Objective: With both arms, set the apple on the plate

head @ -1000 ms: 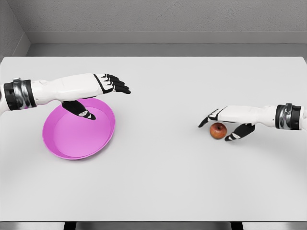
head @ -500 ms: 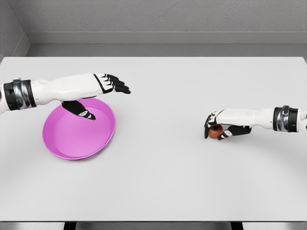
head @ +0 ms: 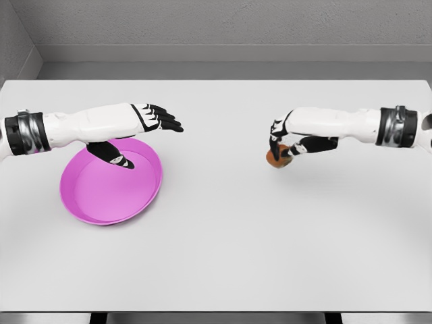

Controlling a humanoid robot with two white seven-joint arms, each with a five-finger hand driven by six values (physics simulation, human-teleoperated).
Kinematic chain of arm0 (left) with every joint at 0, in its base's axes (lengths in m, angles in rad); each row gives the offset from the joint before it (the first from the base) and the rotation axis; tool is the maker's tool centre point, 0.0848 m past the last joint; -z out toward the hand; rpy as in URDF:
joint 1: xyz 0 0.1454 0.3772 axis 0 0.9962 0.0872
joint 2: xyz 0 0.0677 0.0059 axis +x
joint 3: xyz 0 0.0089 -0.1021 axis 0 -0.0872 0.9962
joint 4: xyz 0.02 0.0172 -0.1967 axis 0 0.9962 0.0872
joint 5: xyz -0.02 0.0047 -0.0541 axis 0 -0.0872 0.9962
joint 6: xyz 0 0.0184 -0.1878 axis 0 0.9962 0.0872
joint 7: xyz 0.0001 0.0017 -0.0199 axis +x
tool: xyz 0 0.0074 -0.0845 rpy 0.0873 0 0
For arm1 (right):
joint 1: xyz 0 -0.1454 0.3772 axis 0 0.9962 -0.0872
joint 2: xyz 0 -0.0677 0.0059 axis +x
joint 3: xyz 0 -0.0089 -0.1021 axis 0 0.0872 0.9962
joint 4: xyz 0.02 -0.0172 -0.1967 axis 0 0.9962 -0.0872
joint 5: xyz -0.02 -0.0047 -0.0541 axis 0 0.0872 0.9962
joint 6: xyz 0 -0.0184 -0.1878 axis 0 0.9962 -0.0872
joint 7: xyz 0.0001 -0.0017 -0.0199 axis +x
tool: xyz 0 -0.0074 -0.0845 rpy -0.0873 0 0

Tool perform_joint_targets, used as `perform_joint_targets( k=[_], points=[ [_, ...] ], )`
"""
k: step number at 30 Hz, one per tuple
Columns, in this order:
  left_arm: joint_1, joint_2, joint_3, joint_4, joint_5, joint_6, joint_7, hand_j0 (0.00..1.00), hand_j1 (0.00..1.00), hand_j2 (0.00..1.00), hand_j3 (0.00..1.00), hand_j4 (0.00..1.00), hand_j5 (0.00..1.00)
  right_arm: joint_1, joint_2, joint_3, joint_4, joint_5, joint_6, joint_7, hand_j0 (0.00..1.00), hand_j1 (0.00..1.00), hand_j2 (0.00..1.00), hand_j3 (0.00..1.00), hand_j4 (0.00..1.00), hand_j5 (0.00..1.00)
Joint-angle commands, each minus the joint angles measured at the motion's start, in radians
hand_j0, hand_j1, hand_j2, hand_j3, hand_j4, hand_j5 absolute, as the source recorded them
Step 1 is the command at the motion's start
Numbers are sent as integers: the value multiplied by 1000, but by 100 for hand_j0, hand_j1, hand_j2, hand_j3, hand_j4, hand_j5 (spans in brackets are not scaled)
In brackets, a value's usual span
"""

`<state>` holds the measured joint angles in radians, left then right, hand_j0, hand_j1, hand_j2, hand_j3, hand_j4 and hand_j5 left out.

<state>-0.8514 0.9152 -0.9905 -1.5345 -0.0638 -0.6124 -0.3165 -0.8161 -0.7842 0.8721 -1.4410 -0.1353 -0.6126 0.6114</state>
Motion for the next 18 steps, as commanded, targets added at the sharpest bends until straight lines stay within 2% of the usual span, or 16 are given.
perform_joint_targets(
  k=[1, 4, 5, 6, 7, 9, 11, 16, 18],
  points=[
    [0, 1, 1, 1, 7, 2, 0, 100, 100, 100, 100, 100, 100, -6, 77, 48, -21, -15, 2, -1, 23, 23, 23, 23, 23, 23],
    [0, -1, 1, -1, 7, 2, 0, 100, 100, 100, 100, 100, 100, -9, 92, 47, -13, -15, 2, -1, 24, 24, 24, 24, 24, 24],
    [0, -1, 1, 1, 7, 2, 0, 100, 100, 100, 100, 100, 100, -6, 89, 24, 2, -15, 2, -1, 29, 29, 29, 29, 29, 29],
    [0, -1, 1, 1, 6, 2, 0, 100, 100, 100, 100, 100, 100, 3, 85, -22, 22, -15, 2, -1, 46, 46, 46, 46, 46, 46],
    [2, -1, 1, 1, 6, 2, 0, 100, 100, 100, 100, 100, 100, 29, 77, -103, 73, -13, 2, -1, 100, 100, 100, 100, 100, 100],
    [0, -2, 0, -1, 6, 2, 0, 100, 100, 100, 100, 100, 100, 66, 34, -252, 186, -15, 2, -1, 100, 100, 100, 100, 100, 100],
    [0, -2, 0, -1, 6, 2, 0, 100, 100, 100, 100, 100, 100, 83, 5, -278, 261, -15, 2, -1, 100, 100, 100, 100, 100, 100],
    [-2, -9, 0, 1, -10, 2, -3, 100, 100, 100, 100, 100, 100, 130, 2, -288, 295, -12, 2, -1, 100, 100, 100, 100, 100, 100],
    [-5, -120, 0, 62, -25, 2, -3, 100, 100, 100, 100, 100, 100, 141, 0, -294, 303, -12, 2, -1, 100, 100, 100, 100, 100, 100]
  ],
)
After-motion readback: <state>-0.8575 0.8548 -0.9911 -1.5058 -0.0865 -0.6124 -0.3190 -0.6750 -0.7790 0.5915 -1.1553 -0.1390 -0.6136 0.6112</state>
